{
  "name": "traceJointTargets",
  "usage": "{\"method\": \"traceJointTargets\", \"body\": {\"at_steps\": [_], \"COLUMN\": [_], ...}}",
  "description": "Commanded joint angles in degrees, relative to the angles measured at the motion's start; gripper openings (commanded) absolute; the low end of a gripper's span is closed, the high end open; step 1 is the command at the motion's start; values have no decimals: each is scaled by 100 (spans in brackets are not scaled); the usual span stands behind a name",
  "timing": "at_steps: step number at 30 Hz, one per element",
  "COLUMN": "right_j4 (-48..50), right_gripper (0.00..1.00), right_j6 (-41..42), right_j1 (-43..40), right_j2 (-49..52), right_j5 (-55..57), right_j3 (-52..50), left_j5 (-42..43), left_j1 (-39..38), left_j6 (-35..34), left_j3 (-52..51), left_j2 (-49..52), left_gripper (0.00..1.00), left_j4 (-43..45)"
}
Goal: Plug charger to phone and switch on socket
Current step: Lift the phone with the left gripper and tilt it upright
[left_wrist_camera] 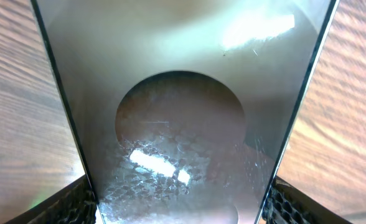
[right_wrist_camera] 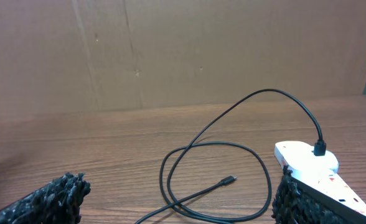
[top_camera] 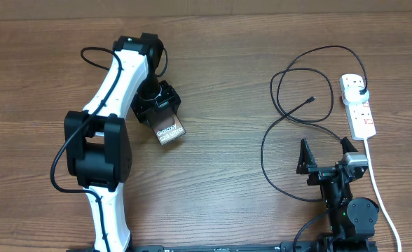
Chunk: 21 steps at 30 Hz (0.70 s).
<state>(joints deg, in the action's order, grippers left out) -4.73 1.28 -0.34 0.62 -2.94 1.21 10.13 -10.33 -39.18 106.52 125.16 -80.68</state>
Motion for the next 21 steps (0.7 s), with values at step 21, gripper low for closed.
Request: {"method": "traceJointTargets", "body": {"at_steps": [21], "right_j4": [15], "right_gripper": [100], "right_j6": [-28], "right_j1": [33], "right_j2": [-46], "right_j5": [35], "right_j3": [-76], "left_j5": [3342], "left_j1": [1137], "left_j6": [1956], "left_j3": [809], "left_j2": [-4], "left_gripper": [64], "left_j4": [-1412]}}
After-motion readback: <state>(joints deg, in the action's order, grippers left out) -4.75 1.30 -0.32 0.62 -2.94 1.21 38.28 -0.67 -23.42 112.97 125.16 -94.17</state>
